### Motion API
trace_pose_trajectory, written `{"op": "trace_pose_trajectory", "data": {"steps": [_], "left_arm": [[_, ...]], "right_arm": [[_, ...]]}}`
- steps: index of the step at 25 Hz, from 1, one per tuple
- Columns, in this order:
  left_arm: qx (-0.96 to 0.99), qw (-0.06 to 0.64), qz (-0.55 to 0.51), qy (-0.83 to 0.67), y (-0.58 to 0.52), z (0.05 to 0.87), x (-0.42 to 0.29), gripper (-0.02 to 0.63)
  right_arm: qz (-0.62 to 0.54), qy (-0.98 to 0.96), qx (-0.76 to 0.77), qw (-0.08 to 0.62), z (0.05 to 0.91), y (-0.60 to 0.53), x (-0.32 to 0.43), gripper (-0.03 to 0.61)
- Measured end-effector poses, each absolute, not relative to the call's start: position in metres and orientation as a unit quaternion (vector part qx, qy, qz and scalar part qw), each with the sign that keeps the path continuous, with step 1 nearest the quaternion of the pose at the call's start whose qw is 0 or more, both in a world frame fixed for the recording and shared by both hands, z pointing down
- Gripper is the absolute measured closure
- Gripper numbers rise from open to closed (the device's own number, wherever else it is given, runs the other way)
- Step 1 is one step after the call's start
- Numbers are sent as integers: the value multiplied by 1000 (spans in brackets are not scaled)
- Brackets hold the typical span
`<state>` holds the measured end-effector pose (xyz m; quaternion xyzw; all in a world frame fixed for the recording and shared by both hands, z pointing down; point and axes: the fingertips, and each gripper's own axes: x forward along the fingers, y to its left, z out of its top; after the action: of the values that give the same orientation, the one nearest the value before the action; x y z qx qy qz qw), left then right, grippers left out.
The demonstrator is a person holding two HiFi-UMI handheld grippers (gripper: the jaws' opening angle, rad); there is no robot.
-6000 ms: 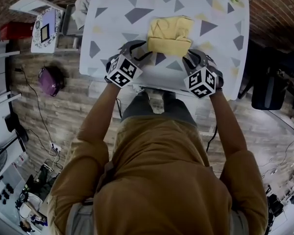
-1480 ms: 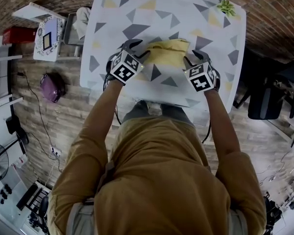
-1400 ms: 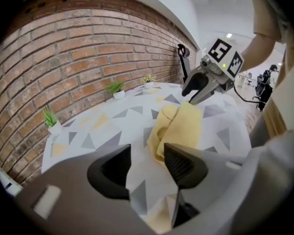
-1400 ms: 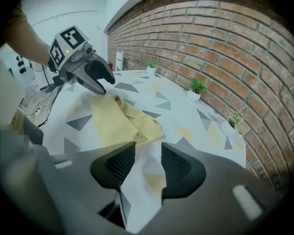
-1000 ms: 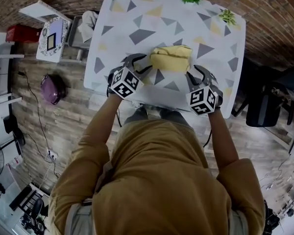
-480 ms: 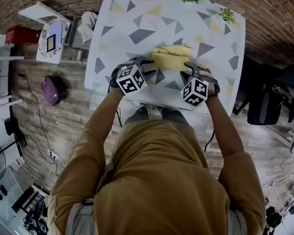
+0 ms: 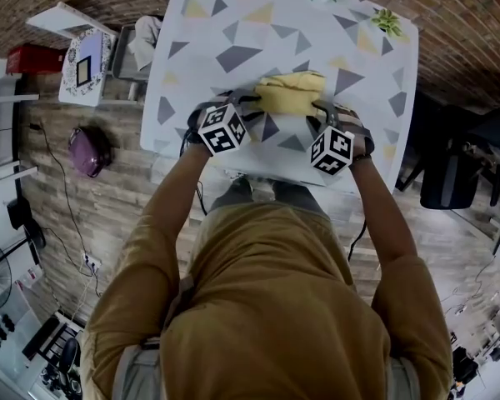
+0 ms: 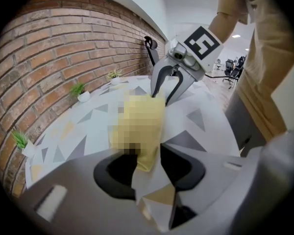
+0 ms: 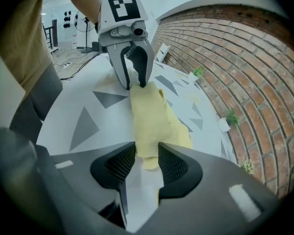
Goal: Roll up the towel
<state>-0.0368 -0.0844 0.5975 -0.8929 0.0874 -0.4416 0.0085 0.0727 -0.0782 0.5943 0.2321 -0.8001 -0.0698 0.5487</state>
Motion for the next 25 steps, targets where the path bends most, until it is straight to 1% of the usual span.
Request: {"op": "trace_pose_trajectory", "data": {"steps": [6,17,19,20,25], "left_arm": [[-896,-11,-434,93,-82,602,-35,436],[-903,-12,-420,92,-84,602,-35,436],[-904,-10,-415,106,-87,601,-37,456],[-904,-10,-412,116,-90,601,-38,505],[-904,-9,-408,127,-90,600,-39,529]], "right_arm": [[-55,-807,238,538,596,-78,74,433],[-21,-813,237,532,598,-76,74,457],[-16,-813,244,528,598,-76,73,465],[-15,-813,249,526,598,-76,73,472],[-11,-810,270,521,599,-74,73,489]]}}
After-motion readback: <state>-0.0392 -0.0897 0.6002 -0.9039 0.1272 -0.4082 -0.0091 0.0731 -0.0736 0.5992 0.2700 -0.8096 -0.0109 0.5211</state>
